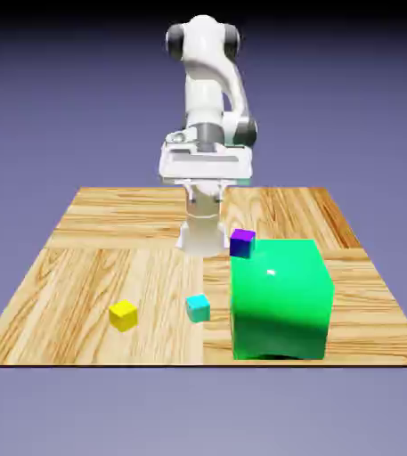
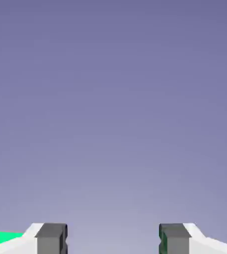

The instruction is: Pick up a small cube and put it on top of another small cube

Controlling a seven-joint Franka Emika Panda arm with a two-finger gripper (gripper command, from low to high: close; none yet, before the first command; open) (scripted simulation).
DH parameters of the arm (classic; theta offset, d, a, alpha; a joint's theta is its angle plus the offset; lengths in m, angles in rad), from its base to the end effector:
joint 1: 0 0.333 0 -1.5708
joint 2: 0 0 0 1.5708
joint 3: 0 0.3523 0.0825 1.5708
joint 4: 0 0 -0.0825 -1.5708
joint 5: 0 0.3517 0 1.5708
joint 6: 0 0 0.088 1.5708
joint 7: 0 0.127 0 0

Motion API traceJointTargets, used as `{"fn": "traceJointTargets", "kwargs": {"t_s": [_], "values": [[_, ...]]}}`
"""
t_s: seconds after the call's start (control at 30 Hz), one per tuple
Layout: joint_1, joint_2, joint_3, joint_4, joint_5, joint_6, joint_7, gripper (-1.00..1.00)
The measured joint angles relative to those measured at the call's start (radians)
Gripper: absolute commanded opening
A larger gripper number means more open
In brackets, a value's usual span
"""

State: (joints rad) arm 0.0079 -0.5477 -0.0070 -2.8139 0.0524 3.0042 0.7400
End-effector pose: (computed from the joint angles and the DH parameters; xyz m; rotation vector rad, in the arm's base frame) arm 0.3604 -0.0035 0.4799 -2.4820 1.0328 -0.9534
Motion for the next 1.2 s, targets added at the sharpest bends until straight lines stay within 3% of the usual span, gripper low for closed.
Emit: {"fn": "traceJointTargets", "kwargs": {"t_s": [1.2], "values": [[-0.121,0.666,-0.208,-0.116,1.566,-0.979,-0.032,0.0]]}}
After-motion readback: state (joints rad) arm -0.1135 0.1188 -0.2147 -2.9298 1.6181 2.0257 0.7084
